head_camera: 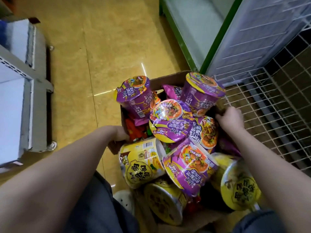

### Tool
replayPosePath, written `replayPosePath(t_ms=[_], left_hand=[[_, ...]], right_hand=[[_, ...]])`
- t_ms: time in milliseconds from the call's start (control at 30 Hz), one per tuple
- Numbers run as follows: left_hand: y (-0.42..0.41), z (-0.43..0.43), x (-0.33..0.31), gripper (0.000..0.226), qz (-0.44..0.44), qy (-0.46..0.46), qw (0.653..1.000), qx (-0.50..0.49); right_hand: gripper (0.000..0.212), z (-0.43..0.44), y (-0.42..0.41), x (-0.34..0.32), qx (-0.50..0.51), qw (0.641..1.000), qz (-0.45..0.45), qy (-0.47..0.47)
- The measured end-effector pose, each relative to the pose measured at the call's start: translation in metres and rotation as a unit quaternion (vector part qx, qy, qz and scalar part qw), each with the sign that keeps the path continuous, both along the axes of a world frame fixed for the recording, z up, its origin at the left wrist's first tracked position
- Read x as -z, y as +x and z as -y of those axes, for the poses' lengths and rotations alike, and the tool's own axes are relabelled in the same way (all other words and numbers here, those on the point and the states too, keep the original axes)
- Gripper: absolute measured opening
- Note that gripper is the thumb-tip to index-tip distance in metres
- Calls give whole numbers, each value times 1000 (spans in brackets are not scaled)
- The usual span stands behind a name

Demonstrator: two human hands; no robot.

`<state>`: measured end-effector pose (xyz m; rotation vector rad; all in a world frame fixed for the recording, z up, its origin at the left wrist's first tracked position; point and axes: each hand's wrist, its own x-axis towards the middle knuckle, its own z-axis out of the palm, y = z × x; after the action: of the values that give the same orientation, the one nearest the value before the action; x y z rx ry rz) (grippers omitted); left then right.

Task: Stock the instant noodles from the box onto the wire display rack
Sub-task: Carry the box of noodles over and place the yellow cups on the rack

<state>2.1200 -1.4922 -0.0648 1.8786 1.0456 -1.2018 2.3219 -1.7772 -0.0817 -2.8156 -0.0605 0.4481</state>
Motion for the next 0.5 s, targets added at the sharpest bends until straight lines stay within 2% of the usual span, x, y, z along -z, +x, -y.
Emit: replayPosePath(t_ms=[100,200,333,400,500], left_hand=[[6,-1,-6,35,44,57,997,28],[14,2,-17,33,83,142,982,87],[35,13,-28,29,142,251,933,217],[49,21,-28,30,172,256,922,235],[63,35,-25,28,169,246,915,272]], right_hand=[[28,3,-3,-3,-1,1000,19,24],[33,5,-4,-12,-5,996,54,64],[33,2,-3,-22,-13,993,74,93],[31,1,-3,-23,-23,993,75,92],[30,4,-9,-22,-30,993,75,88]])
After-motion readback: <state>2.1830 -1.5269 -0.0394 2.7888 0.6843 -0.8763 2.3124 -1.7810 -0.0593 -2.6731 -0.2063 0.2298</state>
